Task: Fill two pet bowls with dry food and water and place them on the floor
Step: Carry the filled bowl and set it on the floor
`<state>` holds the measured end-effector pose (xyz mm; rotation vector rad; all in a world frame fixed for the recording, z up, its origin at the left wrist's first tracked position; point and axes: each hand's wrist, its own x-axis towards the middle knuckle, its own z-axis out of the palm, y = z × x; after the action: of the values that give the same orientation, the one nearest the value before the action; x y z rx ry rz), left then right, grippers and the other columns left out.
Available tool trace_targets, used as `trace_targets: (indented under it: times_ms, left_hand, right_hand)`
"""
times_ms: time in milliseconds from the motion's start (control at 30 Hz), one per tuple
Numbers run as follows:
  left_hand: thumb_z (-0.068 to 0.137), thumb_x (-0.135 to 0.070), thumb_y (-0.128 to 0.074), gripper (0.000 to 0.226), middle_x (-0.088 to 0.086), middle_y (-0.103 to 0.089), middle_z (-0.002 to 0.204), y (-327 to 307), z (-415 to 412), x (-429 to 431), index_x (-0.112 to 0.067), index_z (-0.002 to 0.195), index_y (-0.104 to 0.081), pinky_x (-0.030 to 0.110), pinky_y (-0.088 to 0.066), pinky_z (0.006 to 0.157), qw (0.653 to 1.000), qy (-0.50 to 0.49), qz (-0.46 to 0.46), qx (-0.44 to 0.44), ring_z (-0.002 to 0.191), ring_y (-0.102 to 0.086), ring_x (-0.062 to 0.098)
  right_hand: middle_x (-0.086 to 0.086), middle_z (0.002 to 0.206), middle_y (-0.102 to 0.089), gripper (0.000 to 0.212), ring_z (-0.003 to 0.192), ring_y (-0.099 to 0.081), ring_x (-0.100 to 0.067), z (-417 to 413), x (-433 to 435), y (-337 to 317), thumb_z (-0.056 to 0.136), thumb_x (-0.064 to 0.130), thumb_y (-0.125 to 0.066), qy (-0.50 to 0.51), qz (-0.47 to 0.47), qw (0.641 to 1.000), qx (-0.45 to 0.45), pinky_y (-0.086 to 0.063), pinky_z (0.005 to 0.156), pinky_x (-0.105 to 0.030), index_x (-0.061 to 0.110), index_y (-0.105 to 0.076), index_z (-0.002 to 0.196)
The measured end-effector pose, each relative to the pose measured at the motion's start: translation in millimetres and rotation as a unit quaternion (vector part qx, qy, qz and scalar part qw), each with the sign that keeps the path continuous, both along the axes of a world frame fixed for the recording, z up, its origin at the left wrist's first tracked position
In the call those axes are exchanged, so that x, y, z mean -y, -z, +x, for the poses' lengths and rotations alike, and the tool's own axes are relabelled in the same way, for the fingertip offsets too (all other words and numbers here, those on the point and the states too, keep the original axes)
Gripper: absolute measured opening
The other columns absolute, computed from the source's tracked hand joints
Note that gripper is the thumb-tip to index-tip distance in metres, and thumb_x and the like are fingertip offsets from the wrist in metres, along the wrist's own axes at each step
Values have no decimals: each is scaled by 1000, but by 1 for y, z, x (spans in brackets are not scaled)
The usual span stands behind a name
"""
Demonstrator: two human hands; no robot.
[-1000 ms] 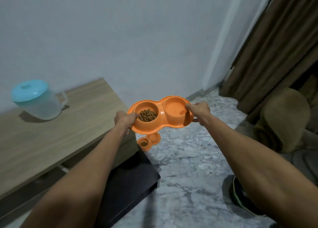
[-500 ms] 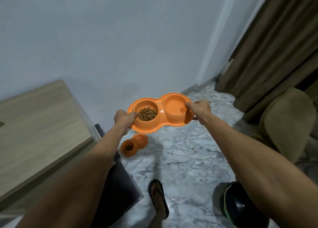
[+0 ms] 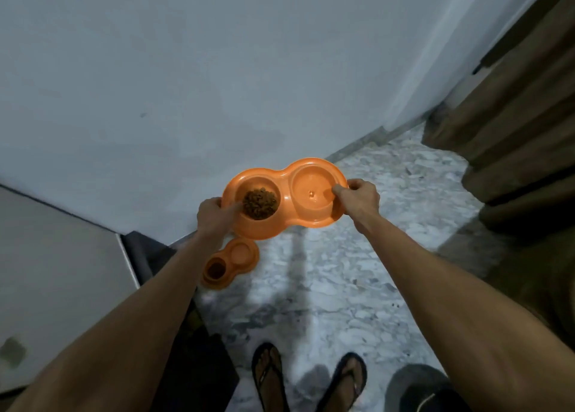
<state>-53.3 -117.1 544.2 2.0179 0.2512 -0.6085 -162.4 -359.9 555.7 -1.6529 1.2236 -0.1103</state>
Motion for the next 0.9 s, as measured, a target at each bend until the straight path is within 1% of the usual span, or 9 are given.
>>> trace_targets:
  times_ms: [167,267,400,467,567,633,700,800,900]
  left_hand:
    - [81,-22,-72,21,16,-70,85,84,28,44,-3,90,-71,40,-56,71,999,-29,2,16,77,-66,28]
    - [79,-22,-74,19,16,-67,78,152,38,62,-3,83,-70,40,-52,68,999,-48,3,13,73,-62,26]
    - [60,-43,-74,30,20,-74,85,263,47,74,-17,73,-71,53,-57,78,997,-73,20,-7,79,-70,31]
    - [55,-50,-73,37,18,-73,79,322,49,75,-16,71,-71,52,-56,74,995,-89,24,-23,72,-67,28]
    - [65,-40,-74,25,14,-70,72,375,43,87,-16,72,-70,45,-55,68,993,-112,37,-33,65,-64,27]
    - [73,-32,-75,18,12,-67,68,412,40,92,-15,70,-68,42,-53,65,990,-128,44,-34,61,-61,26]
    - [77,-29,-74,21,12,-62,63,451,37,96,-11,70,-66,38,-47,63,988,-140,46,-41,58,-57,25]
    - [73,-33,-74,26,18,-64,71,506,35,97,-8,76,-66,39,-48,64,985,-154,59,-58,66,-60,28]
    - [63,-38,-75,28,22,-70,81,553,36,96,-18,69,-56,51,-57,76,979,-178,79,-66,80,-69,35]
  right_hand:
    - [6,86,-63,24,88,-65,-21,44,46,91,73,29,-73,-27,6,1000,1,-57,87,-47,24,-59,92]
    - [7,79,-63,18,84,-66,-22,64,69,154,72,28,-73,-44,8,999,-7,-57,85,-45,24,-59,83]
    - [-2,79,-69,10,83,-70,-26,80,90,247,71,26,-69,-68,12,997,-23,-59,81,-47,26,-59,73]
    - [-5,82,-71,9,82,-70,-27,83,99,294,71,27,-68,-80,15,996,-31,-60,79,-48,25,-59,73]
    - [-7,85,-71,15,79,-68,-24,88,109,364,70,30,-68,-94,25,994,-43,-60,79,-48,20,-65,80]
    - [-3,84,-70,15,80,-68,-23,91,114,409,71,31,-69,-103,35,993,-50,-60,79,-46,22,-65,83]
    - [-1,86,-69,18,83,-68,-23,94,117,450,73,31,-70,-114,42,991,-55,-60,78,-43,22,-66,88]
    - [-3,91,-70,30,81,-68,-22,97,119,502,74,31,-70,-127,41,989,-63,-60,75,-41,18,-67,100]
    - [0,83,-68,20,79,-68,-22,98,119,540,73,30,-69,-132,43,988,-72,-61,76,-42,22,-65,91]
